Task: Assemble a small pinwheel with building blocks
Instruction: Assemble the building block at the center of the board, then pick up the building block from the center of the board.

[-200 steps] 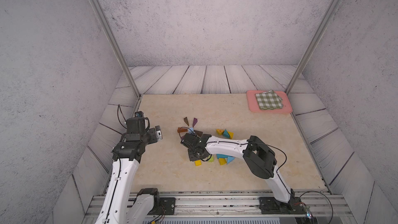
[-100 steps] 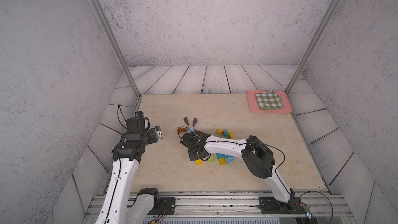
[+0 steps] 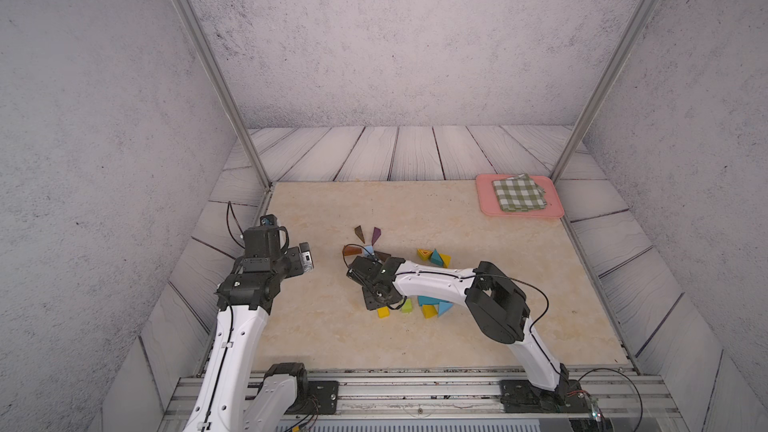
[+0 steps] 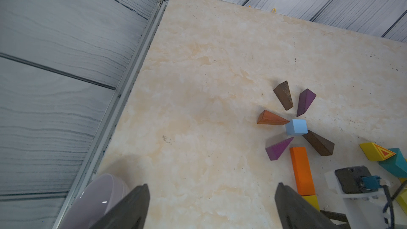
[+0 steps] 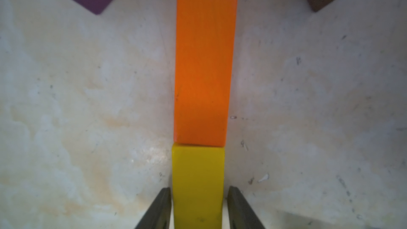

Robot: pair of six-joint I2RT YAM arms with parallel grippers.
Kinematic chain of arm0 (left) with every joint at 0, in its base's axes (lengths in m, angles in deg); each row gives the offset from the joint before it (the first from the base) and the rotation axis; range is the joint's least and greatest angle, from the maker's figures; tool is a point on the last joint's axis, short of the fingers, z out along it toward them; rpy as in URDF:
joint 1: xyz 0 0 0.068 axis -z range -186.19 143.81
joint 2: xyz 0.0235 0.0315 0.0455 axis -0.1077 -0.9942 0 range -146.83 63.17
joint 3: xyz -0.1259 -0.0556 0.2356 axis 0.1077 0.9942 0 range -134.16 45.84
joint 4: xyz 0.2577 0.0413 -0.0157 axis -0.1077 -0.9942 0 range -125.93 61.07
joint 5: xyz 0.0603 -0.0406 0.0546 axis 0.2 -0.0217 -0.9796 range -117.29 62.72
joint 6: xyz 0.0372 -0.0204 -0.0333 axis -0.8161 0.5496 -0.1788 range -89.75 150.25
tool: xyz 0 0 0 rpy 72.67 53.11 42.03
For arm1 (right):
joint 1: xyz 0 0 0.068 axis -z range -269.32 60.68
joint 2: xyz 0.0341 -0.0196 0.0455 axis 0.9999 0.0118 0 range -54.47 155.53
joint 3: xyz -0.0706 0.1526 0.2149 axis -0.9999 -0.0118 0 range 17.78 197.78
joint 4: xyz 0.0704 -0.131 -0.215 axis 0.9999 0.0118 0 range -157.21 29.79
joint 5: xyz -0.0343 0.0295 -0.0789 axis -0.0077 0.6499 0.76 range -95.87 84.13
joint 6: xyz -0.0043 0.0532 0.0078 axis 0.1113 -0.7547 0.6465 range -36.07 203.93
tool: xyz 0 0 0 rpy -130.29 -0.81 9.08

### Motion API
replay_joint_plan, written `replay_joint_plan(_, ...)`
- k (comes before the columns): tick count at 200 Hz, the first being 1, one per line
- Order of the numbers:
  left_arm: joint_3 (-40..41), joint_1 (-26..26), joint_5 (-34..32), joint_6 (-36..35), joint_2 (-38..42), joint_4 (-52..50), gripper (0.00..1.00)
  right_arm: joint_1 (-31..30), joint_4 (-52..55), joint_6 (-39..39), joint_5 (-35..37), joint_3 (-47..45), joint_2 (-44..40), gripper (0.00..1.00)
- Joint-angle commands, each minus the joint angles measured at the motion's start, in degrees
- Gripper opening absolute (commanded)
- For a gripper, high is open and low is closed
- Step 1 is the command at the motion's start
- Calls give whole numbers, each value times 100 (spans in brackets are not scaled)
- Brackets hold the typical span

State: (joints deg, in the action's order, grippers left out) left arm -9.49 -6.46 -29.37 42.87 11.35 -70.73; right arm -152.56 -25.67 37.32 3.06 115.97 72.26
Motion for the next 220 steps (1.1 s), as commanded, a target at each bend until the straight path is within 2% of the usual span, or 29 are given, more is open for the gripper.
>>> replay_joint_plan(1, 63, -52, 25, -67, 57, -20, 96, 24, 109, -24, 203, -29, 141, 46)
replay_joint_plan(79, 62, -47, 17, -65, 58, -21, 96, 33, -88, -86, 92, -108, 167, 43)
replay_joint_plan(118, 71, -52, 15, -75, 66, -21, 96, 44, 182, 106, 25, 237, 11, 55)
replay_joint_plan(145, 69, -52, 22, -73, 66, -21, 96, 46, 473, 425, -7, 407, -607, 58)
replay_joint_plan(182, 66, -51, 33, -71, 62, -16, 96, 55, 780, 715, 402, -439, -1937, 58)
replay_joint_plan(220, 66, -52, 33, -84, 53, -19, 96, 64, 614, 808, 341, -1808, -2812, 58)
